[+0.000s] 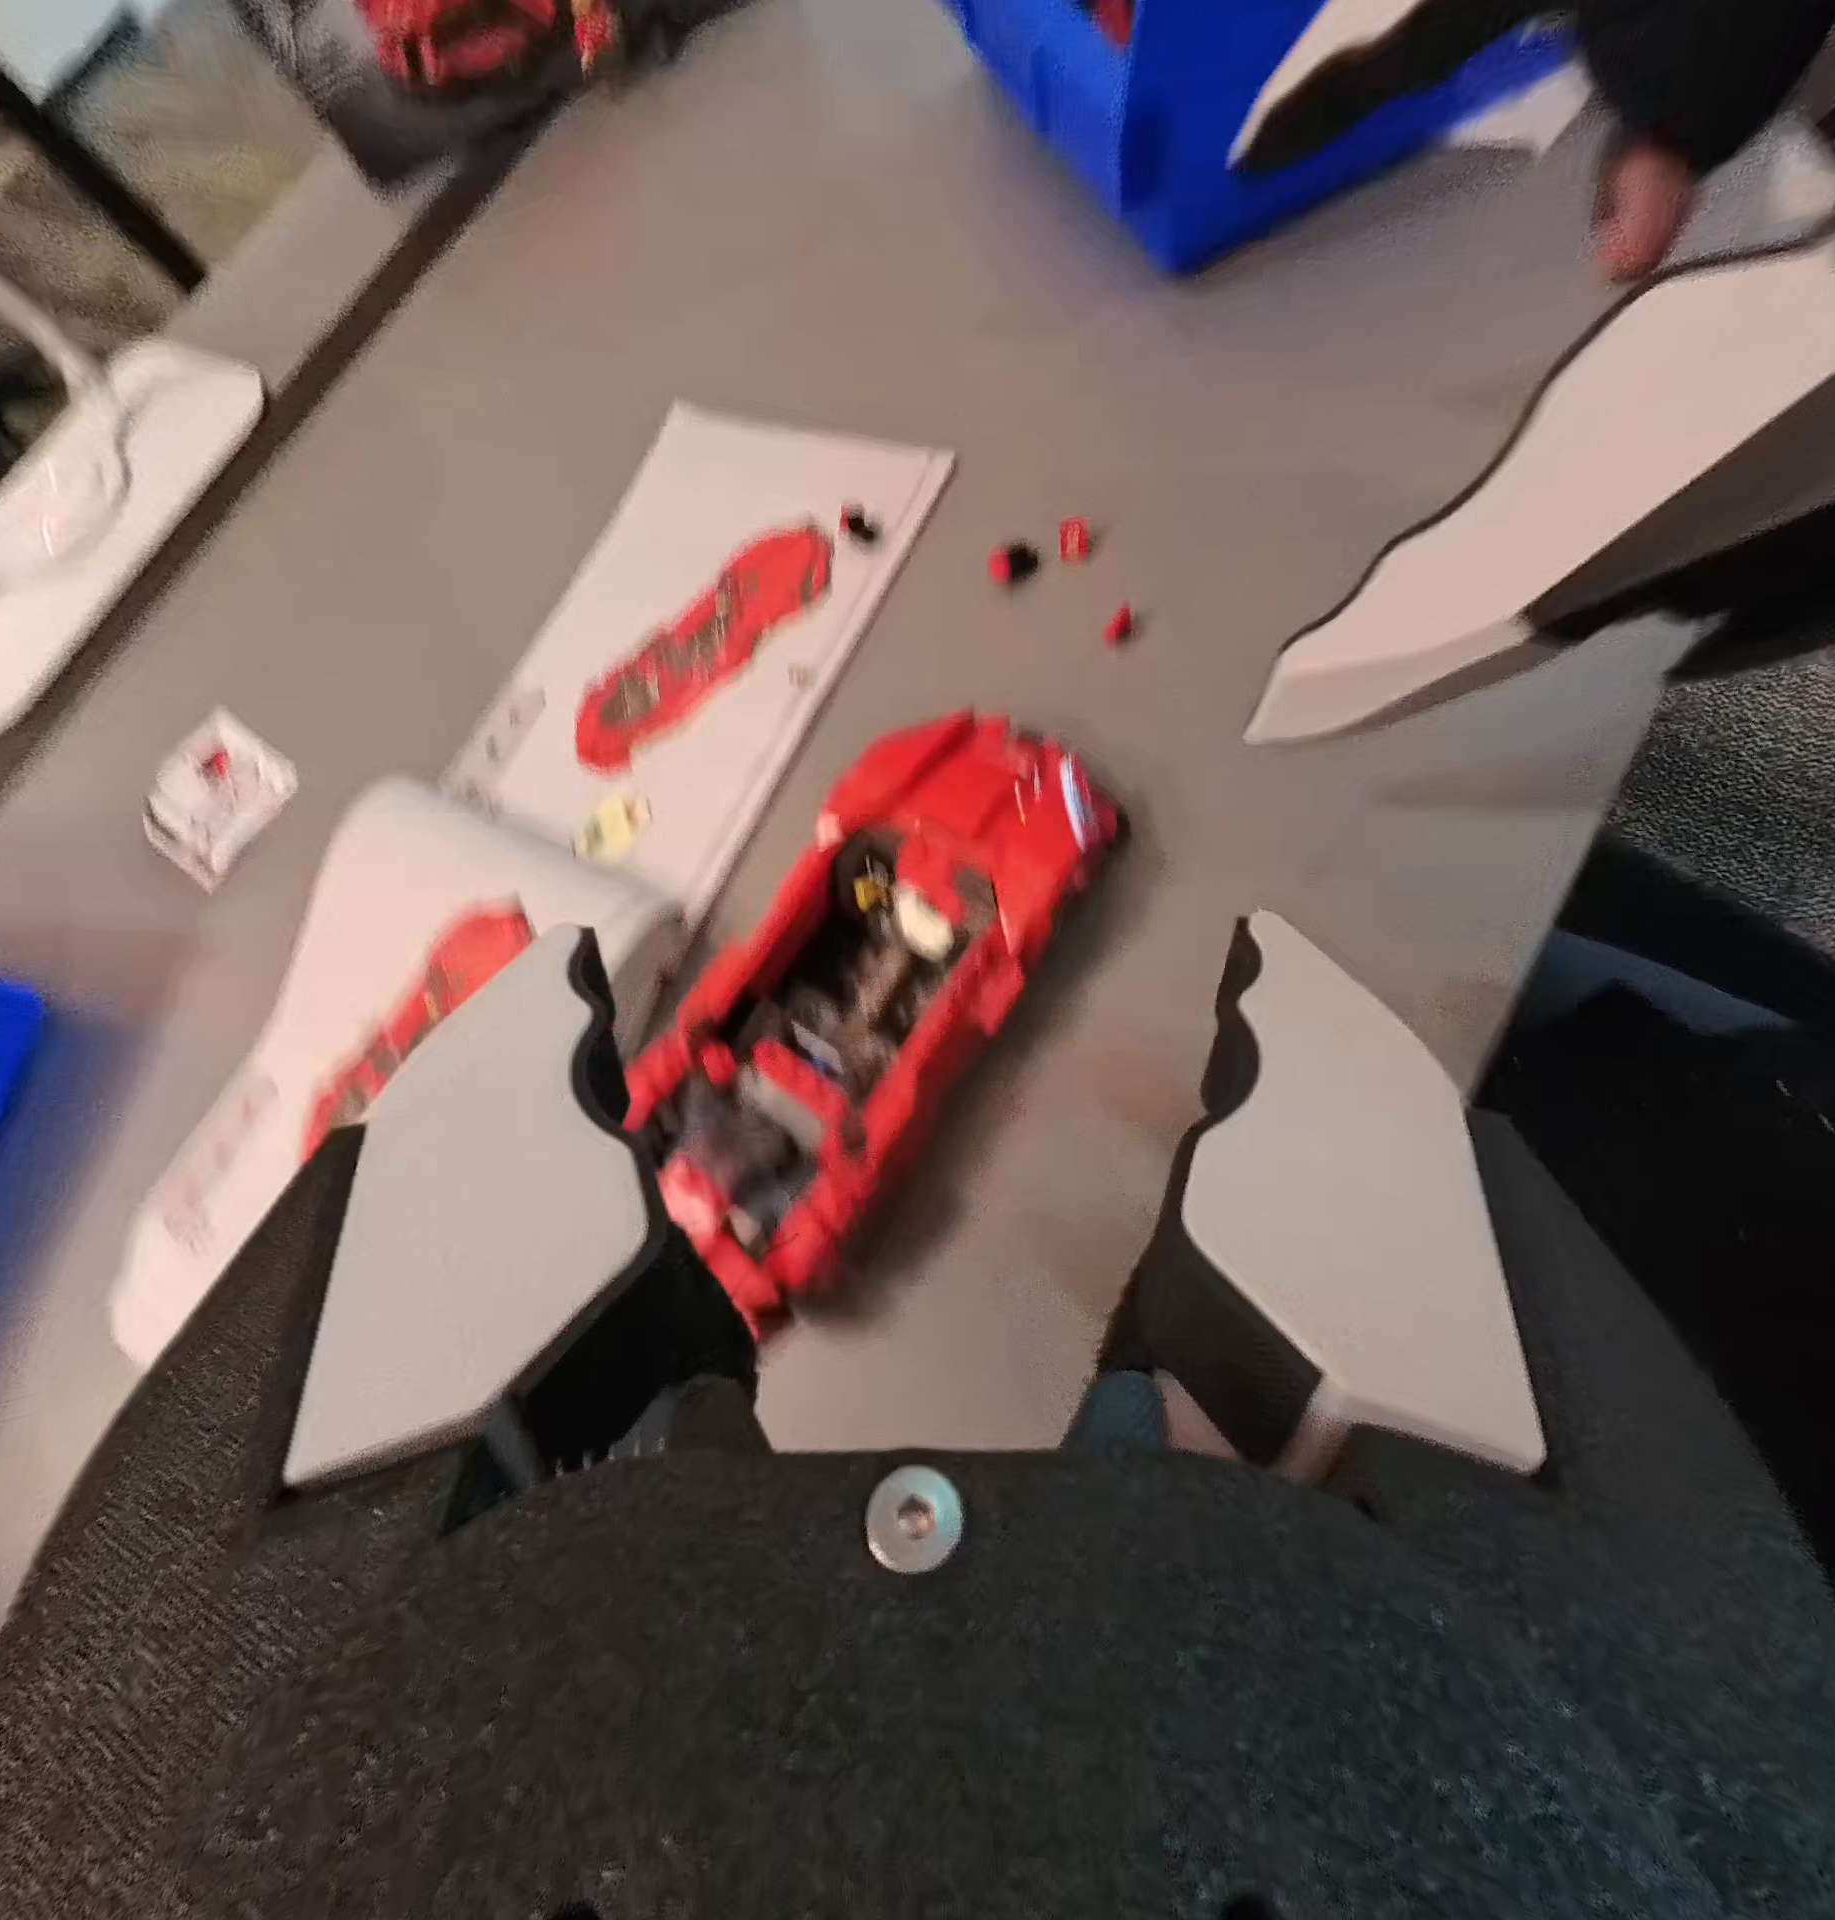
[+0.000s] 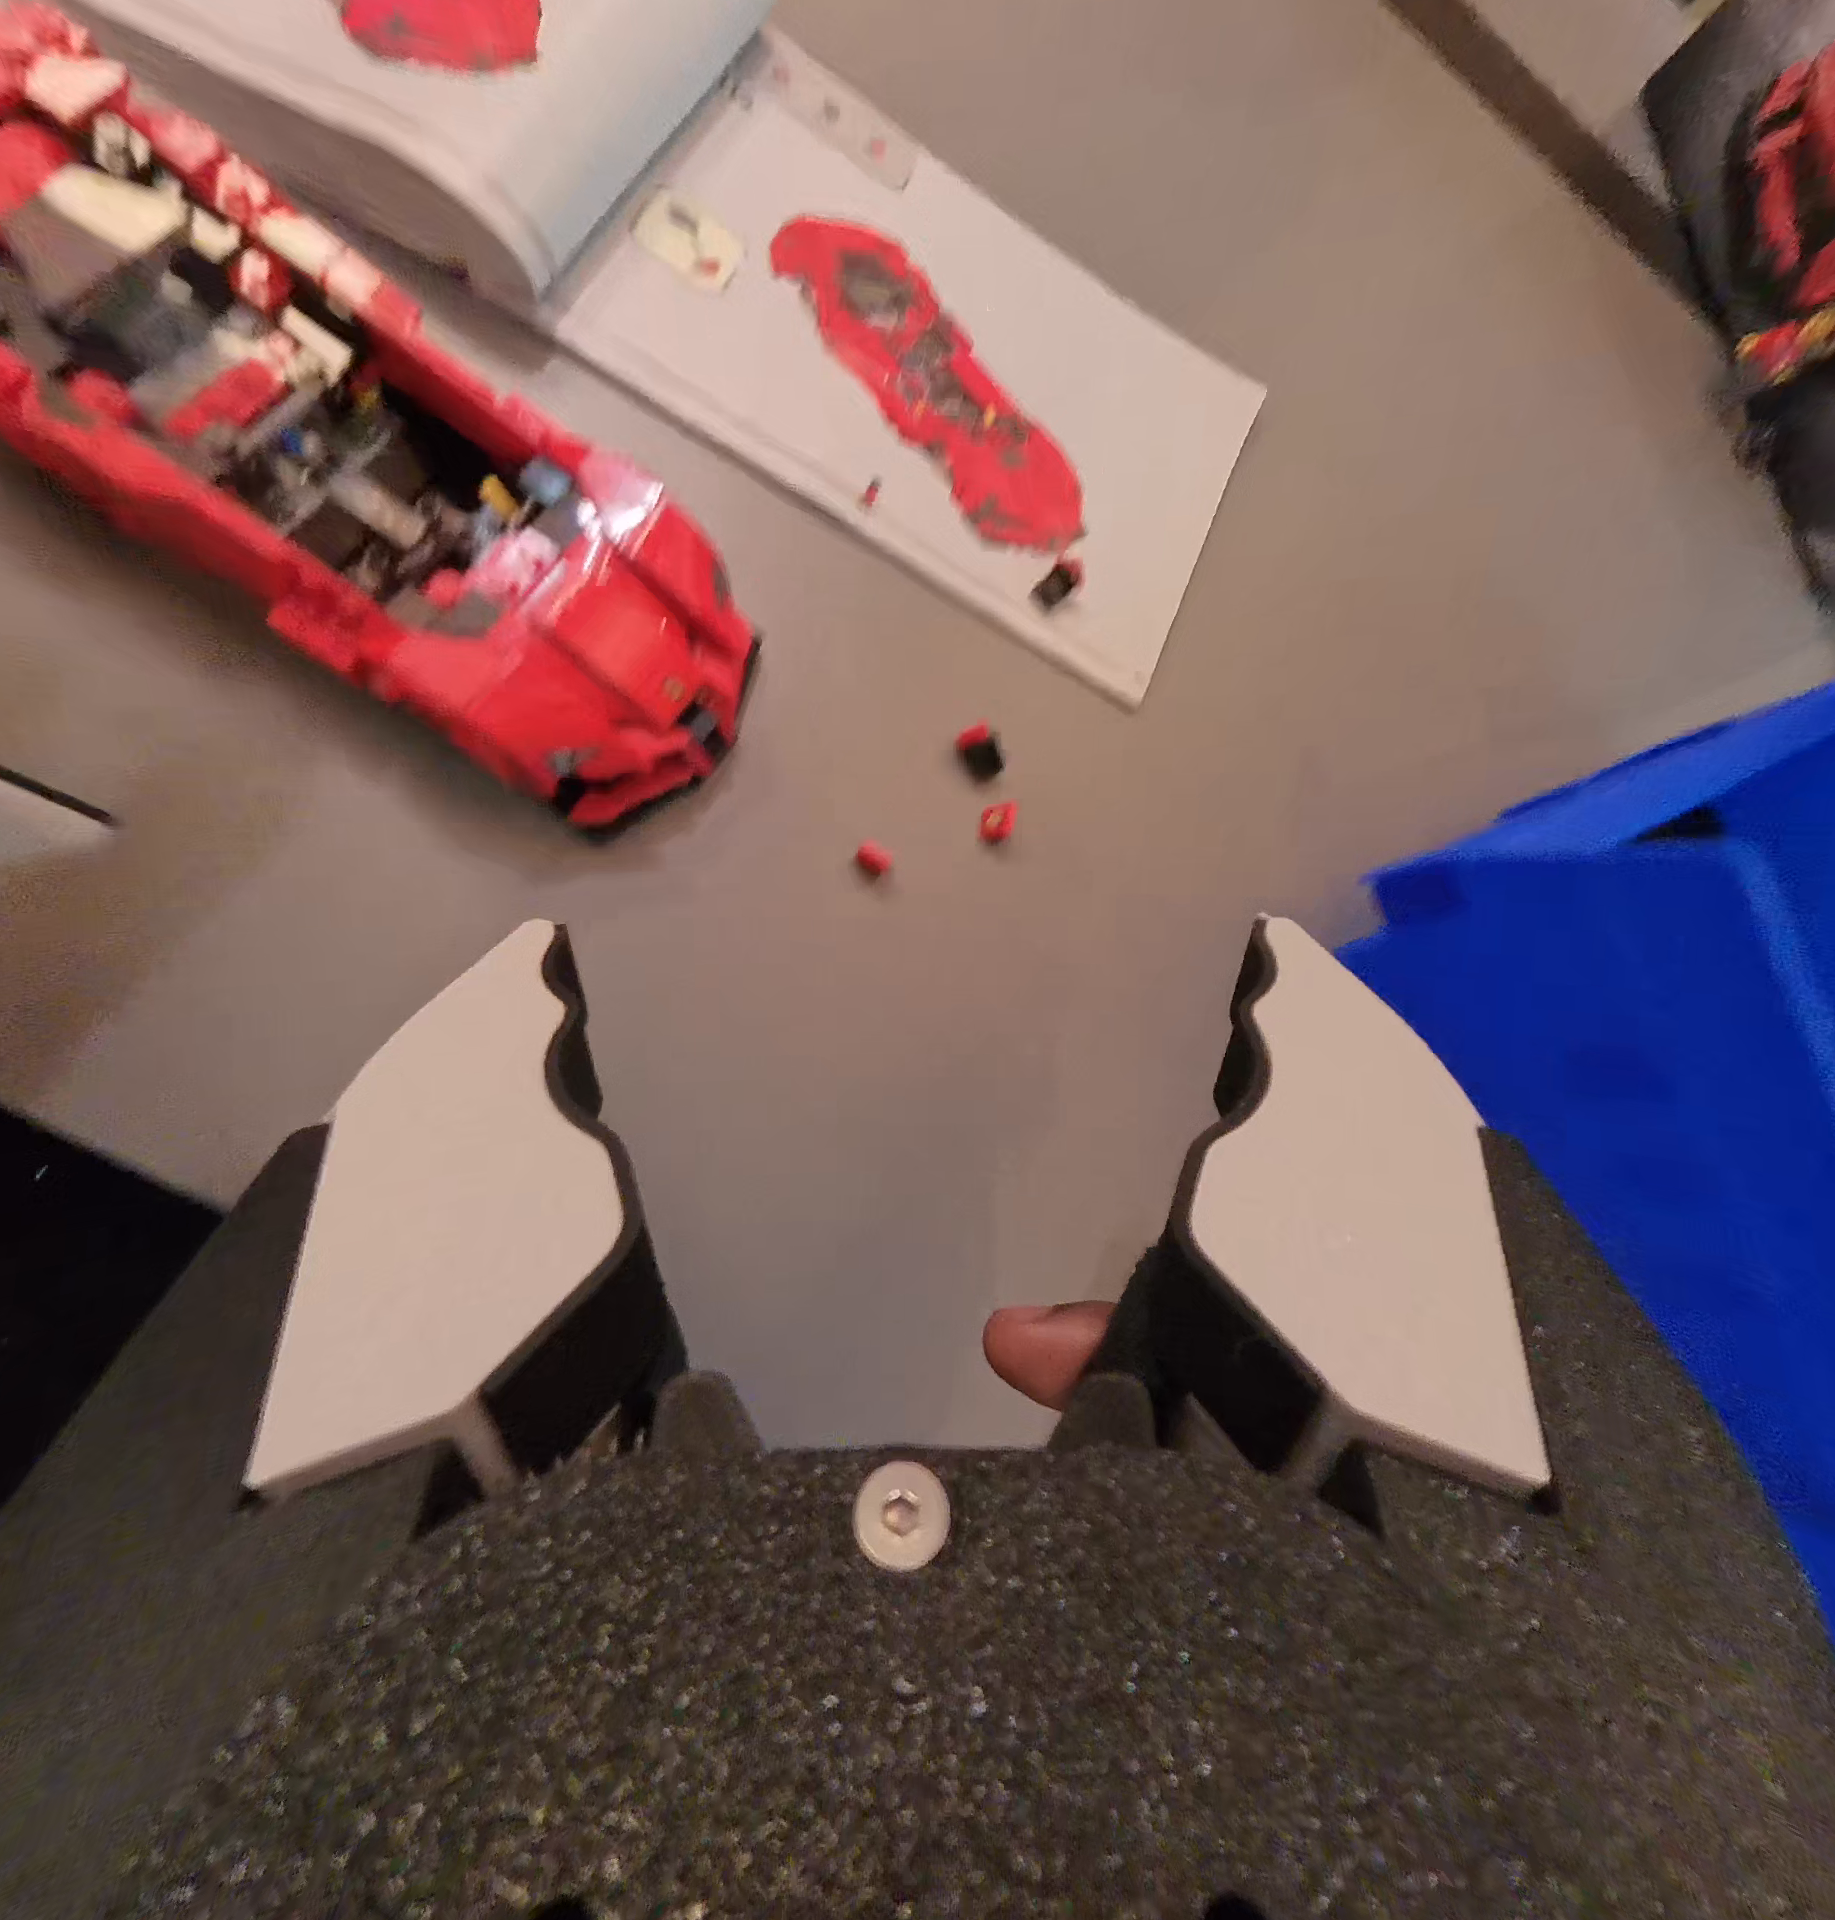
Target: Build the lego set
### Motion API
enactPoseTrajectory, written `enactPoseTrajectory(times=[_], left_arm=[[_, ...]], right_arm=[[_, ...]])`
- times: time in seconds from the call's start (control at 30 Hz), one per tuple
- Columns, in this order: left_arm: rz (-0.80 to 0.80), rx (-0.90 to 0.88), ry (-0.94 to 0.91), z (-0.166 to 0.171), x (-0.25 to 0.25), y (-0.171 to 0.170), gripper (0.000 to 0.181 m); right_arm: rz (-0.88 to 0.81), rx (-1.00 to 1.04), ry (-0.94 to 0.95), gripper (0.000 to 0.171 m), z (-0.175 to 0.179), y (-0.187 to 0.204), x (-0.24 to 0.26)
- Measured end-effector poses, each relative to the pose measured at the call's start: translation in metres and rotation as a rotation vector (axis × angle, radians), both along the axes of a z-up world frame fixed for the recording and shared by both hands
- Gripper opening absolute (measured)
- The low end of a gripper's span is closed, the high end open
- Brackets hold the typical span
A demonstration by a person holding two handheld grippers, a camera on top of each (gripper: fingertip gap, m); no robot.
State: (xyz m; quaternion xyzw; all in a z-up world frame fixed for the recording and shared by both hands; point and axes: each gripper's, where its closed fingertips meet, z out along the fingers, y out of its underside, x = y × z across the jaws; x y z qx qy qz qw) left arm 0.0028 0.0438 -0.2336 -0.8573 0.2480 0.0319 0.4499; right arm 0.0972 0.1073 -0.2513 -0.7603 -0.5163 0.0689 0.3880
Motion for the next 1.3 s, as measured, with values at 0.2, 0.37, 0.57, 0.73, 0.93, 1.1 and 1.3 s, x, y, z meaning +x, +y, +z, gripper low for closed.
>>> enactPoseTrajectory(times=[0.2, 0.37, 0.57, 0.73, 0.93, 1.1, 1.3], left_arm=[[-0.165, -0.103, 0.004, 0.006, 0.027, 0.070, 0.104], [-0.169, -0.120, -0.042, -0.003, 0.033, 0.080, 0.101], [-0.163, -0.131, -0.042, -0.009, 0.035, 0.081, 0.100], [-0.166, -0.123, -0.040, -0.007, 0.039, 0.078, 0.100], [-0.162, -0.105, -0.033, -0.003, 0.039, 0.077, 0.099], [-0.159, -0.094, -0.033, 0.000, 0.038, 0.077, 0.099], [-0.152, -0.086, -0.034, 0.001, 0.036, 0.075, 0.099]], right_arm=[[0.007, -0.051, -0.075, 0.114, 0.010, 0.045, -0.014], [0.000, -0.100, -0.068, 0.111, 0.000, 0.053, -0.007], [-0.003, -0.109, -0.051, 0.109, -0.003, 0.050, -0.005], [-0.003, -0.093, -0.055, 0.108, 0.000, 0.047, -0.004], [-0.002, -0.078, -0.049, 0.106, 0.005, 0.045, -0.004], [-0.011, -0.072, -0.050, 0.106, 0.006, 0.045, -0.003], [-0.020, -0.069, -0.051, 0.107, 0.006, 0.045, -0.001]])
